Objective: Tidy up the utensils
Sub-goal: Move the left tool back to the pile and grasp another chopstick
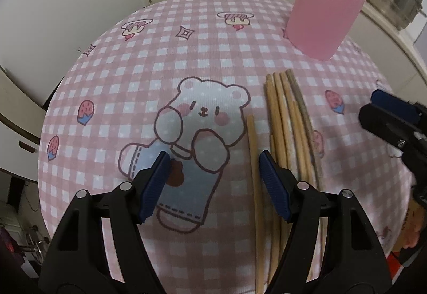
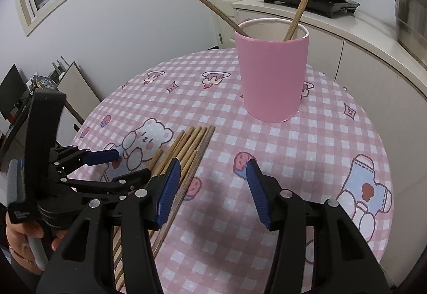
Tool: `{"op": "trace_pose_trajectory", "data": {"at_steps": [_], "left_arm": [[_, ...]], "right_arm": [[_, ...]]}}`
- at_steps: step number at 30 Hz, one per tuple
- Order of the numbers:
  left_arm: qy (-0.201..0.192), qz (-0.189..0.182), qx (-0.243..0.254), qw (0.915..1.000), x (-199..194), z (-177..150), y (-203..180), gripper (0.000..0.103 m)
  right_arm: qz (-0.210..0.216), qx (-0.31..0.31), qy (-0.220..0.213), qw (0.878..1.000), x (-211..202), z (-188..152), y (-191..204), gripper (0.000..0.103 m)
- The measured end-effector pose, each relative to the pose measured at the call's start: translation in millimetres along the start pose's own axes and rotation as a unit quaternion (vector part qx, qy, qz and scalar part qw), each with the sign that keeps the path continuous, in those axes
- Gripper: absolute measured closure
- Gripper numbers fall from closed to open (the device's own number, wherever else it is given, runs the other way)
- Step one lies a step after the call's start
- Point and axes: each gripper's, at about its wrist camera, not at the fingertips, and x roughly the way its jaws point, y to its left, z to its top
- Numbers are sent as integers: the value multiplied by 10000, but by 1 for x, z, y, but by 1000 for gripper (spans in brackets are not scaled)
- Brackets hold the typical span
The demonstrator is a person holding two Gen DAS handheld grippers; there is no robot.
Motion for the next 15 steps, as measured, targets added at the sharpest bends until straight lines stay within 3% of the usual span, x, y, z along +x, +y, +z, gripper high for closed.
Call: {"op": "trace_pose_trajectory", "data": {"at_steps": [3, 5, 6, 7, 15], "left_arm": [[-48, 23, 0, 10000, 1, 1, 1, 38], [-104, 10, 63, 9999, -1, 2, 1, 55], [-110, 7, 77, 9999, -1, 2, 2, 69], [-98, 7, 83, 9999, -1, 3, 3, 73], [-148, -63, -38, 9999, -3, 2, 14, 86]], "right_arm": [[-65, -21, 86, 9999, 5, 2, 0, 54], [-79, -21, 178, 9998, 11, 4, -1, 54], [-103, -22, 244, 9996, 14, 5, -1, 54], [-114, -32, 315, 9994, 18, 5, 0, 54], [-341, -210, 908, 9951, 50, 10, 6, 54]]}}
